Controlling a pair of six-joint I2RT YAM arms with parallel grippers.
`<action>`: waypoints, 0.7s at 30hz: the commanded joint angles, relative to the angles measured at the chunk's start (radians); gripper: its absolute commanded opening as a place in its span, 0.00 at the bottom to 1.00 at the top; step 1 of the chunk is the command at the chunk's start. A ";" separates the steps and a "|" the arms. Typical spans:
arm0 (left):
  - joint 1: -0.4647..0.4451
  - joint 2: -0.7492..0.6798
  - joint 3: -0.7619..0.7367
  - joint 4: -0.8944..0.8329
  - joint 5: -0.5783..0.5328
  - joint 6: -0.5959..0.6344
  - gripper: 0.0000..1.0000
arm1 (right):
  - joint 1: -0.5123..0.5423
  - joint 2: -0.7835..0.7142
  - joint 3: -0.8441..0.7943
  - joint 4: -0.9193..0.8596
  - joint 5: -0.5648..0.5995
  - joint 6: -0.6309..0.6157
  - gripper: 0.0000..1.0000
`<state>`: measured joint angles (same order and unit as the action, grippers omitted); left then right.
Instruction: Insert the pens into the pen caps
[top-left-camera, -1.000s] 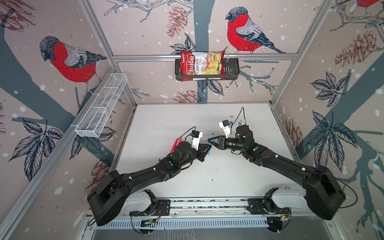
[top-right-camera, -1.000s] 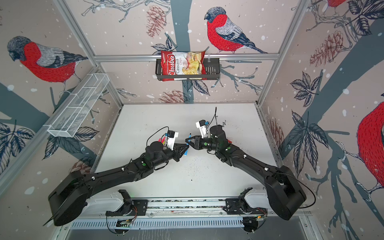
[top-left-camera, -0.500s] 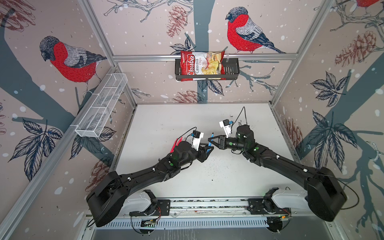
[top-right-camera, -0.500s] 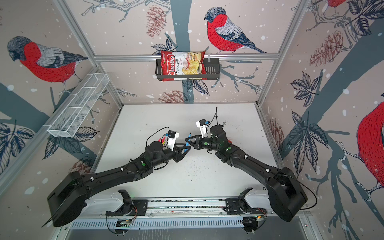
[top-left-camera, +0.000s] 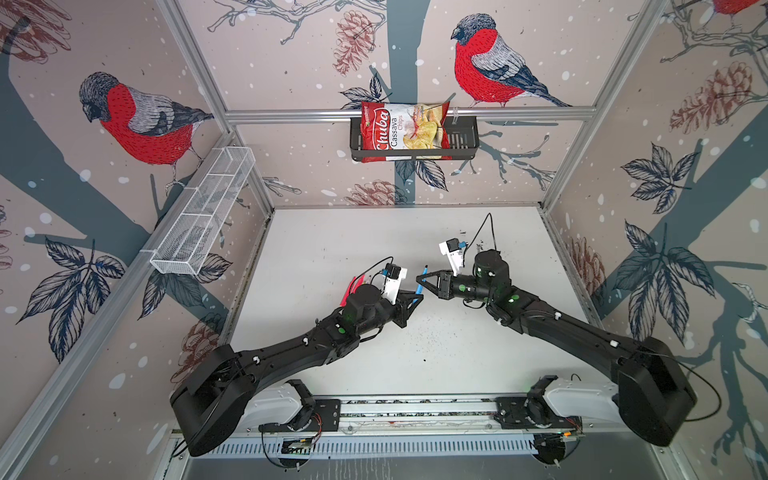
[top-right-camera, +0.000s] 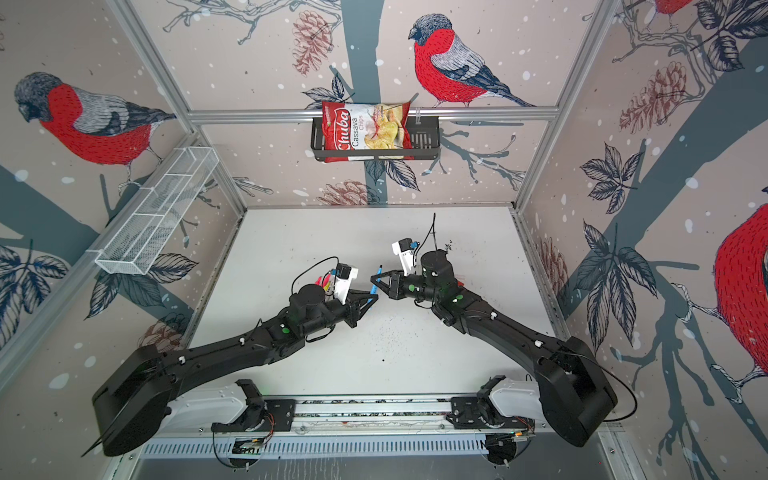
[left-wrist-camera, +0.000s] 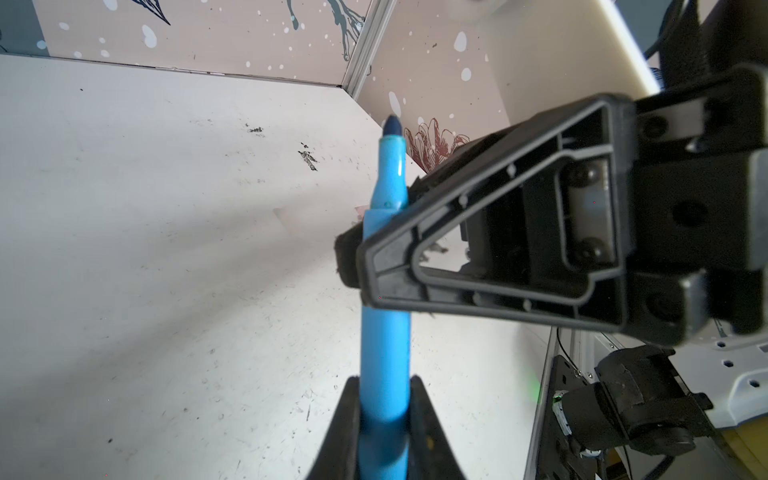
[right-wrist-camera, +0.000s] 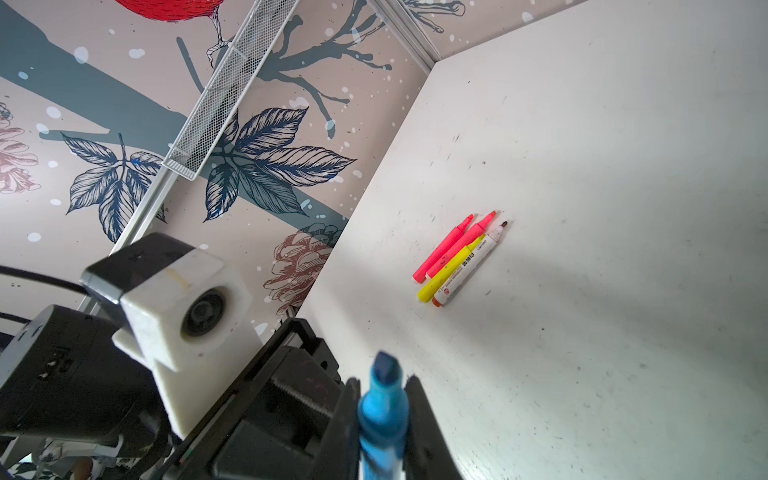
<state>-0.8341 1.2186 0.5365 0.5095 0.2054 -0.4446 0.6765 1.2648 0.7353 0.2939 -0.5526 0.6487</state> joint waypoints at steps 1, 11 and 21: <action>-0.002 0.005 0.005 0.023 0.012 0.010 0.00 | 0.005 -0.007 -0.001 0.016 -0.005 -0.004 0.15; 0.001 -0.017 -0.009 0.033 0.006 0.021 0.00 | 0.006 -0.033 0.006 -0.038 0.030 -0.034 0.46; 0.097 -0.163 -0.132 0.065 -0.022 -0.031 0.00 | -0.064 -0.180 0.020 -0.326 0.302 -0.140 0.65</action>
<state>-0.7547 1.0821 0.4202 0.5377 0.1818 -0.4671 0.6315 1.1122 0.7479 0.0837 -0.3847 0.5652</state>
